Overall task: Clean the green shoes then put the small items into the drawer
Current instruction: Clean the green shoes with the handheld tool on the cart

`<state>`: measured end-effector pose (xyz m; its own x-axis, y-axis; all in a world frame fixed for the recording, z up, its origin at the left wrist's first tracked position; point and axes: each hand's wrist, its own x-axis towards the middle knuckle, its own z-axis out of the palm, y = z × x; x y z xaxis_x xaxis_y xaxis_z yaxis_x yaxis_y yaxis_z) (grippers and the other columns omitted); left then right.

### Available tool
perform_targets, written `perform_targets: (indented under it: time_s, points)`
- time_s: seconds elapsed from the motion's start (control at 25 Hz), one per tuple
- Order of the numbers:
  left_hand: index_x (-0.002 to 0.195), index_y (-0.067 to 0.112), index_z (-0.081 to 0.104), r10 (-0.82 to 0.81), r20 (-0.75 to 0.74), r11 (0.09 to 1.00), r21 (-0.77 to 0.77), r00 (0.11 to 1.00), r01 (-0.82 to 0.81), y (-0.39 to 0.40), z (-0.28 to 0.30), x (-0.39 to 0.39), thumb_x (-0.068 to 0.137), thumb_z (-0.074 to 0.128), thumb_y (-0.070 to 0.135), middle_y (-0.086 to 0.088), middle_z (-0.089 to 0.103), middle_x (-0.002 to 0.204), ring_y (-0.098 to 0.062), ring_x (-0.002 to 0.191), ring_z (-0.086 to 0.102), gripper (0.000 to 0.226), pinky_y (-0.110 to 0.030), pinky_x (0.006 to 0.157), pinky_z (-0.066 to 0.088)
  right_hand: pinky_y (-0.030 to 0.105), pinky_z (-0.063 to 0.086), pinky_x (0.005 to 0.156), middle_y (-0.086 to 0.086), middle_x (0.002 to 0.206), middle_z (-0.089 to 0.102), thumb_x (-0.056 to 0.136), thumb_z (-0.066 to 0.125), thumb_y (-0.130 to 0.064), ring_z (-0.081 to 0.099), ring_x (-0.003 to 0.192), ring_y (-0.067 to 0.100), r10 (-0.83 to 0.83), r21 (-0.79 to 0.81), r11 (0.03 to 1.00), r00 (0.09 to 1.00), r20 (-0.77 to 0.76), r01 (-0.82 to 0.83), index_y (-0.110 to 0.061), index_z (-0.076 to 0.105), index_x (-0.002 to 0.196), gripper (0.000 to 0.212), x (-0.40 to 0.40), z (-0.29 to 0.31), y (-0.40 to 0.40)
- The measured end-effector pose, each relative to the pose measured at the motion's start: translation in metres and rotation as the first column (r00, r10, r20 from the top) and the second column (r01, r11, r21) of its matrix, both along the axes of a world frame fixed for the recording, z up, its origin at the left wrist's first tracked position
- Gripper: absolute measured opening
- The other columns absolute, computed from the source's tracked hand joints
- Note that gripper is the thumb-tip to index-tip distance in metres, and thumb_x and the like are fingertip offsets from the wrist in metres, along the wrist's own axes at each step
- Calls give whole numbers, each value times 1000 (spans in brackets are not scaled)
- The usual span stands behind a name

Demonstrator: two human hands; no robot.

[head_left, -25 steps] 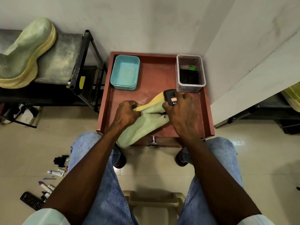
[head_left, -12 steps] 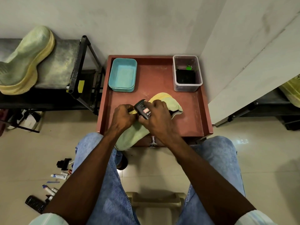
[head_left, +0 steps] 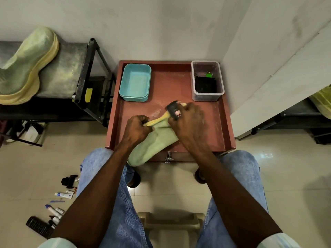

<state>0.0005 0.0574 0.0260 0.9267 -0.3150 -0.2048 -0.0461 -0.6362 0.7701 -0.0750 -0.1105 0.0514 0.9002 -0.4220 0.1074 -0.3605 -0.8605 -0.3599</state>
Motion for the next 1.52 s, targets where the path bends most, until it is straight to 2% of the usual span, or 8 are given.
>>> perform_targets:
  time_s: [0.12,0.28,0.4,0.72,0.88,1.08,1.24,1.52]
  points:
    - [97,6,73,-26,-3,1000,-1,1000,26,-1,-1,2,73,80,8,0,66,84,-14,76,59,25,-22,67,42,38,47,91,8,113,59,77,52,-57,52,105,24,-232,105,969,970,71,224,-29,61,121,53,-6,0,-45]
    - [95,8,73,-38,-10,999,-3,999,38,0,-2,6,74,79,9,-3,68,84,-16,74,60,22,-26,67,49,35,51,79,10,109,58,76,62,-50,53,100,25,-17,208,978,999,48,6,-27,62,126,55,0,1,-22]
    - [98,7,73,-40,-32,999,-16,999,40,1,-4,7,73,80,8,-1,67,83,-12,68,57,25,-25,65,46,35,51,82,10,108,62,74,59,-51,55,98,24,-188,139,975,978,90,175,-30,68,115,48,-2,0,-53]
    - [98,10,74,-54,-94,998,-14,994,53,9,-10,19,73,80,9,-5,72,88,-15,75,61,25,-27,69,48,15,47,63,-7,89,70,77,76,-26,60,72,6,-233,508,843,971,50,176,-18,75,108,32,-10,8,-85]
    - [94,12,74,-36,-147,999,-5,988,36,12,-11,23,75,79,8,-4,71,87,-14,73,60,20,-27,69,48,25,57,71,1,102,73,81,75,-17,70,83,12,-272,830,546,961,47,114,-15,70,119,39,-13,7,-95]
    - [96,12,73,-61,-175,998,-33,983,56,11,-9,24,76,78,7,-4,70,90,-14,76,60,22,-29,72,48,13,44,60,-2,87,71,81,74,-19,63,70,6,-287,666,726,956,68,171,-11,75,105,25,-8,-6,-86]
    - [96,14,73,-50,-216,998,-51,975,40,14,-15,28,77,78,7,-5,70,91,-16,79,60,21,-32,72,49,18,51,63,3,96,73,84,72,-13,68,76,8,-265,817,568,962,68,99,-15,71,113,29,-10,-2,-89]
    - [112,12,71,-87,-209,994,46,974,98,12,-19,34,81,75,13,-5,72,103,-19,91,64,31,-33,82,51,23,52,69,3,93,73,84,70,-12,66,76,10,-327,770,613,944,44,176,-9,72,111,27,-11,-9,-85]
